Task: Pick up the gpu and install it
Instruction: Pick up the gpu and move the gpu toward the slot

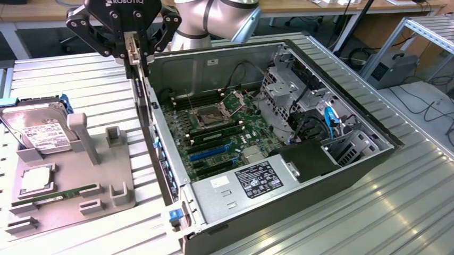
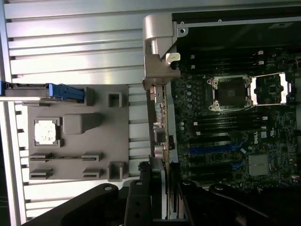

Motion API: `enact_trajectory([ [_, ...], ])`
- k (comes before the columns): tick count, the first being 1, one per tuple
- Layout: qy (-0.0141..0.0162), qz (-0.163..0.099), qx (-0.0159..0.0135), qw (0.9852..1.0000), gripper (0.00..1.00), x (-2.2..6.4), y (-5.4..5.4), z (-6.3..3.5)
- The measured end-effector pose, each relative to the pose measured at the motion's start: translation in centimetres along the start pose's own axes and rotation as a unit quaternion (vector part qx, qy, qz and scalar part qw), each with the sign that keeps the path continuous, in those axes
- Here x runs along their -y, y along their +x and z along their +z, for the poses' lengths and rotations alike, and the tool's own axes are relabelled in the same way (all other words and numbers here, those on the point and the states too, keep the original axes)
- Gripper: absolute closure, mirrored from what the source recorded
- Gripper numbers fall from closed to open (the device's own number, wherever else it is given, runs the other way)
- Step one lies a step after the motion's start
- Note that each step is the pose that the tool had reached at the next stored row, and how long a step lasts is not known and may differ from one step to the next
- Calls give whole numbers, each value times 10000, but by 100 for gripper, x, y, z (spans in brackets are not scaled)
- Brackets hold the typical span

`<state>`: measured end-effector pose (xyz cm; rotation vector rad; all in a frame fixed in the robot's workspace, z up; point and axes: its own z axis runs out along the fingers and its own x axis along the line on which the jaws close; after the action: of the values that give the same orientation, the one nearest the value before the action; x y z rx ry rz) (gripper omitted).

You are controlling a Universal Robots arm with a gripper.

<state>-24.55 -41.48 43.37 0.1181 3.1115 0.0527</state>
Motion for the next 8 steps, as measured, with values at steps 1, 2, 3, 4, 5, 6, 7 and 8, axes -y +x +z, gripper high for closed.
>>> enact_trajectory([
  [1, 0, 0, 0, 10000, 73, -1, -8, 0],
  [2, 0, 0, 0, 10000, 73, -1, -14, 0],
  [3, 1, 0, 0, 10000, 73, -2, -24, 0],
  [4, 1, 0, 0, 10000, 73, -2, -31, 1],
  [5, 1, 0, 0, 10000, 73, -3, -44, 1],
  [6, 1, 0, 0, 10000, 73, -4, -51, 2],
  [7, 1, 0, 0, 10000, 73, -4, -59, 2],
  [8, 1, 0, 0, 10000, 73, -5, -66, 2],
])
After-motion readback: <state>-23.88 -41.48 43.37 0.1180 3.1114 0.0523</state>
